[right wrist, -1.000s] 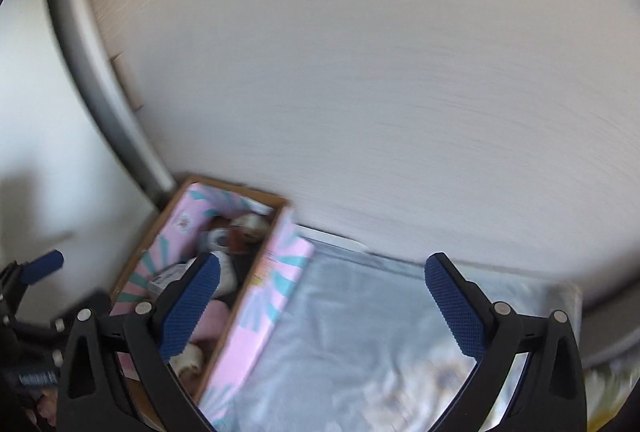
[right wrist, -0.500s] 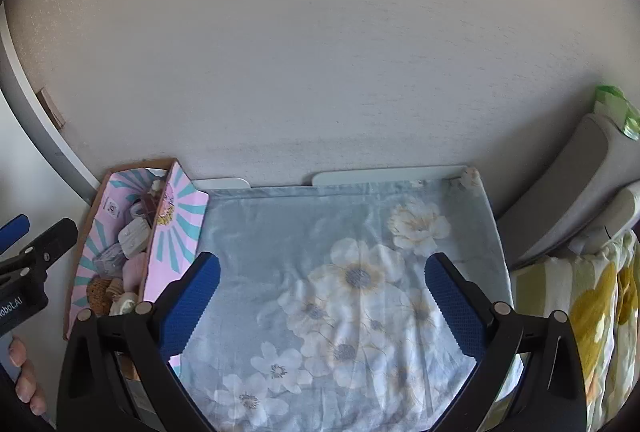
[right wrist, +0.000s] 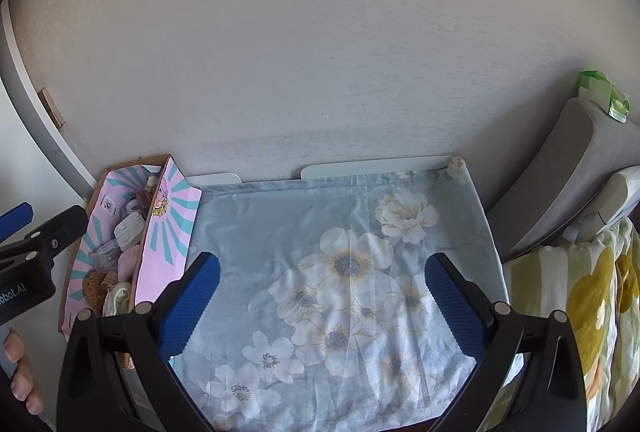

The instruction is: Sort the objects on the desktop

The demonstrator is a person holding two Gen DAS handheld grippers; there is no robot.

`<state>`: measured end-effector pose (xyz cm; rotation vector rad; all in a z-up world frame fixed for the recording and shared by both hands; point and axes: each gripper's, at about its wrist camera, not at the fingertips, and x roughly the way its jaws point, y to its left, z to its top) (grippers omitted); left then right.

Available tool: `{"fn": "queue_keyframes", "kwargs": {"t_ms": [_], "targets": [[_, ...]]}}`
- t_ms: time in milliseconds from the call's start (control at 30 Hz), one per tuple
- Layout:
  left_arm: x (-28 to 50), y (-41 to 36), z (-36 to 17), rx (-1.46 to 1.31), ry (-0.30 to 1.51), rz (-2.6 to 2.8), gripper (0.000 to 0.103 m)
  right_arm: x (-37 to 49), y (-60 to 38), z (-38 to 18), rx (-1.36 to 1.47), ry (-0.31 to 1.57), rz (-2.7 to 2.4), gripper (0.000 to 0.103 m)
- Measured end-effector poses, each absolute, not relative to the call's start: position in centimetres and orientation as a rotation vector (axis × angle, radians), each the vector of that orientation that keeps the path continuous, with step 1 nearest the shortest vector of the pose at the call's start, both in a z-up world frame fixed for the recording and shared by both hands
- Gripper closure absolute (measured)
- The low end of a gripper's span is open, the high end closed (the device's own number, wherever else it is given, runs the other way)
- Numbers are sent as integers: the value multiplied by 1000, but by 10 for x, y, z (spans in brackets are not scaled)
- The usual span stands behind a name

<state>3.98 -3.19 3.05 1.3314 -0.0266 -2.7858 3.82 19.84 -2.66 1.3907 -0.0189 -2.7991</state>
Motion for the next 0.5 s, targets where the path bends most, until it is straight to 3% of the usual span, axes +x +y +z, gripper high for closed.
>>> {"fn": "queue_keyframes", "kwargs": {"t_ms": [500], "targets": [[45, -30, 26, 1337, -4, -2781, 0, 39, 201, -31, 1407, -7, -2789, 1]]}}
